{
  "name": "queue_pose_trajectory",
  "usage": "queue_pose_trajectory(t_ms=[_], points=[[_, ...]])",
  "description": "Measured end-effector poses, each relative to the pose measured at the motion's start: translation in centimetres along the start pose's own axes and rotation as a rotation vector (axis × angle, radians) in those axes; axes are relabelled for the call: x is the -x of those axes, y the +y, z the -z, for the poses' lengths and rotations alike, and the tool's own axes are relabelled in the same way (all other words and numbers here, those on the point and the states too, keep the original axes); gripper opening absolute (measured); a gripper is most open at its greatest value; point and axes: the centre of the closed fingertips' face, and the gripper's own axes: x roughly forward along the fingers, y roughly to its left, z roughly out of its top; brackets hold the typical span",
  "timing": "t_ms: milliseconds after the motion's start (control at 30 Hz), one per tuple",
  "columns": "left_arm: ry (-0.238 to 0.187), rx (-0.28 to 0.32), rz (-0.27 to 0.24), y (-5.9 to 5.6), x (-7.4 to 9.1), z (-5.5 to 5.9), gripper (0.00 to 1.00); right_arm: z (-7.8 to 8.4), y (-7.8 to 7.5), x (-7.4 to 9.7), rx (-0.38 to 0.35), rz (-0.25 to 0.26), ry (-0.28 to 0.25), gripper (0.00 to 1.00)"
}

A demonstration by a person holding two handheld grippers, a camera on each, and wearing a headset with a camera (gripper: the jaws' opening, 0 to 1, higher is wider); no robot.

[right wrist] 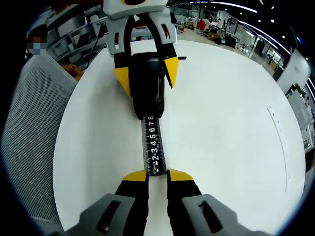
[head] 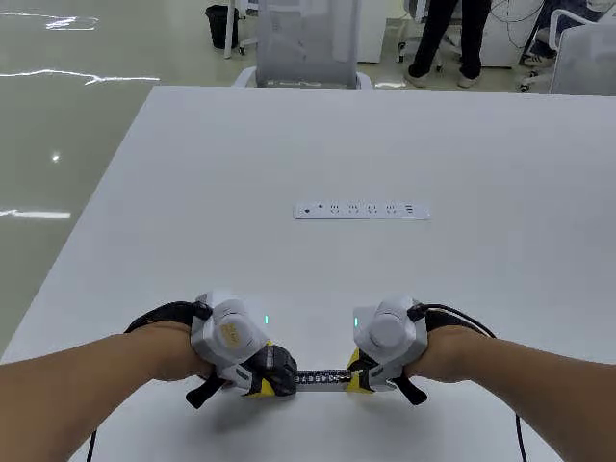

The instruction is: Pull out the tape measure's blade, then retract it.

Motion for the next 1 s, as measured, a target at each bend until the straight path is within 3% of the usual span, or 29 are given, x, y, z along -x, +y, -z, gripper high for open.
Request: queue_pose_trajectory(t_ms=[1000], points=[[0.001, 0.005, 0.000, 0.0, -0.1, 0.0, 0.34, 1.3, -0.3, 1.0, -0.009, 0.014, 0.015, 0.12]])
